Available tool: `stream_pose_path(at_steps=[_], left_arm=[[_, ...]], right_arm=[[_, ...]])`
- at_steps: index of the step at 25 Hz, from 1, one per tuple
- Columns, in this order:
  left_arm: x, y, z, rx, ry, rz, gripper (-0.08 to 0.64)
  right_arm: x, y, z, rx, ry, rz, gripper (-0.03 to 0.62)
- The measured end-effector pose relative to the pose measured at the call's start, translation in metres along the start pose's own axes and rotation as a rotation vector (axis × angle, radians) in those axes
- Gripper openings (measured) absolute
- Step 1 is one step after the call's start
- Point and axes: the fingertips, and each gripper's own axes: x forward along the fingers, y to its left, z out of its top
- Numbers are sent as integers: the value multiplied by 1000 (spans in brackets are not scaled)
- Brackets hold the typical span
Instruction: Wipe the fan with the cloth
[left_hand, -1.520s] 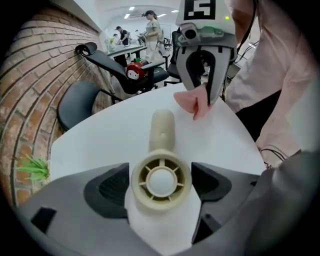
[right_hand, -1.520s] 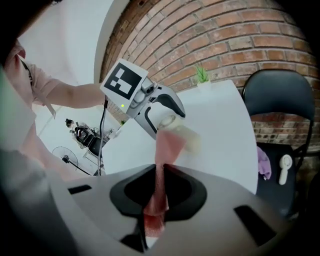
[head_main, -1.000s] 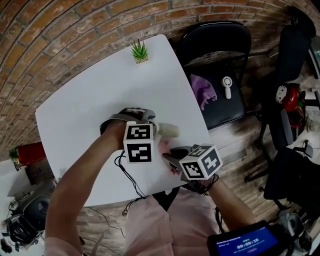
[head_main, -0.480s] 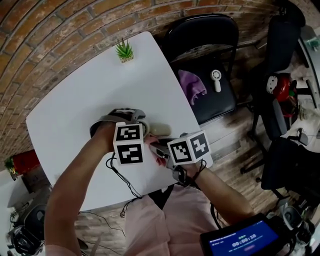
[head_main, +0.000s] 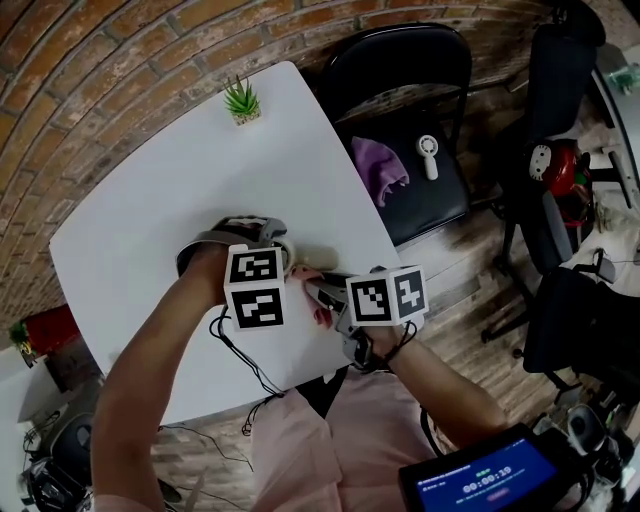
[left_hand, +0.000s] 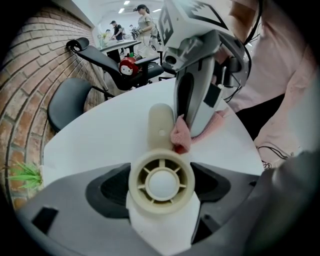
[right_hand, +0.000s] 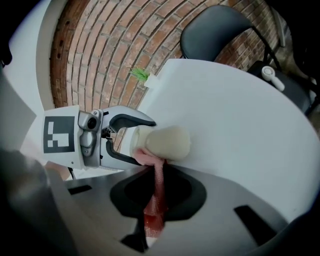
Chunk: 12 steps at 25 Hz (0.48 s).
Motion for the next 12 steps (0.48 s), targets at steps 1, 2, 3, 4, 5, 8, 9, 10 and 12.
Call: stream_pose_path(at_steps=[1, 2, 3, 4, 5, 8, 9, 10, 12], left_arm=[[0, 0, -1, -1, 2, 0, 377], [0, 0, -1, -2, 3, 1, 377], [0, 0, -1, -3, 5, 1, 377], [1, 0, -1, -2, 7, 1, 377], [1, 0, -1, -1, 8, 2, 377], [2, 0, -1, 3, 13, 1, 377], [2, 0, 0, 4, 15, 0, 377], [2, 0, -1, 6, 16, 0, 377], [2, 0, -1, 11, 21, -1, 377]], right_arm=[[-1, -1, 0, 3, -3, -2, 32], [-3, -3, 0, 6, -6, -4, 32], [-4, -4, 0, 9, -9, -6, 32], [-6, -5, 0, 12, -12, -9, 32], [-8, -7, 0, 15, -16, -11, 32], [-14, -12, 0, 23, -27, -18, 32], [-15, -13, 0, 26, -30, -20, 32], [-17, -14, 0, 29, -33, -23, 32], [-20, -17, 0, 32, -38, -28, 32]])
